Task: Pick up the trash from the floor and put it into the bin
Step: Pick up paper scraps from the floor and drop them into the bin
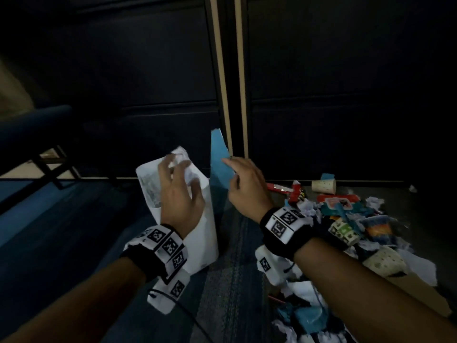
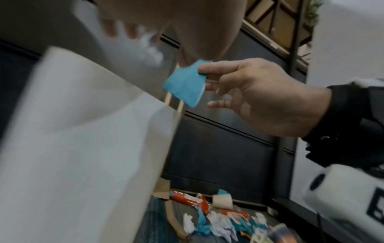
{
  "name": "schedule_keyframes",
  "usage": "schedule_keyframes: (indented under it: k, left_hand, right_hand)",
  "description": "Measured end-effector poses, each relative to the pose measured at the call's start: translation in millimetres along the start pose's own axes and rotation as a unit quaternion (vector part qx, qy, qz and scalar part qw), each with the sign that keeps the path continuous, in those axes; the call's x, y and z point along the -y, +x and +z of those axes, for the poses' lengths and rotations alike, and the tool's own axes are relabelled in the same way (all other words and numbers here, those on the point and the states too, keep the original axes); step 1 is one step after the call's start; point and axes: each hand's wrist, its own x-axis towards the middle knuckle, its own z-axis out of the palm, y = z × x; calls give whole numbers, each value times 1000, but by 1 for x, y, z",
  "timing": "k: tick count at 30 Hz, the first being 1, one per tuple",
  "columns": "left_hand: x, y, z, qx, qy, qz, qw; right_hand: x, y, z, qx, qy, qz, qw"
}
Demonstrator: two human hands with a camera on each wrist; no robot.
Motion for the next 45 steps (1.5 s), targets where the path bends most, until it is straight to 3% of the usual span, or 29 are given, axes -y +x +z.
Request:
schedule_keyframes:
  k: [3, 6, 8, 10, 14, 16, 19, 22, 25, 27, 29, 32, 34, 38, 41, 43, 45]
  left_hand:
    - [24, 8, -20, 54, 98, -64, 992]
    - [32, 4, -29, 137, 167, -168, 962]
    - [32, 1, -31, 146, 174, -182, 957]
    - [31, 0, -32, 132, 172, -139, 966]
    - [13, -4, -25, 81, 120, 20, 989]
    - [3, -14, -10, 105, 80, 76, 988]
    - [-1, -38, 22, 184, 36, 85, 979]
    - [10, -62, 58, 314, 18, 71, 947]
    - [21, -85, 97, 467, 8, 125, 876]
    - [33, -105, 123, 549, 9, 109, 828]
    - [39, -123, 147, 609, 4, 59, 791]
    - [40, -144, 176, 671, 9, 11, 742]
    - [41, -153, 195, 696, 48, 3, 716]
    - [35, -165, 212, 716, 77, -23, 694]
    - [37, -184, 215, 689, 106, -39, 716]
    - [41, -193, 217, 669, 117, -20, 734]
    - [38, -195, 215, 670, 129, 1, 731]
  right_hand:
    - [26, 11, 20, 84, 23, -1, 996]
    - [36, 12, 40, 174, 7, -14, 985]
    - [33, 10, 49, 219, 9, -15, 976]
    - [27, 5, 51, 215, 41, -1, 976]
    - [-1, -10, 38, 138, 77, 24, 987]
    - [-30, -23, 30, 120, 60, 36, 990]
    - [-74, -49, 14, 115, 5, 70, 991]
    - [-110, -74, -2, 144, -34, 119, 982]
    - [-142, -102, -15, 163, -37, 164, 972]
    - [-163, -126, -23, 208, -70, 228, 949]
    - [-185, -152, -26, 235, -115, 278, 924]
    - [-212, -174, -22, 241, -92, 286, 923]
    - [-225, -180, -18, 283, -104, 300, 905]
    - [-235, -185, -10, 357, -125, 283, 881]
    - [-233, -189, -6, 367, -151, 296, 869]
    - [-230, -190, -5, 347, -149, 300, 876]
    - [-228, -188, -4, 335, -150, 309, 877]
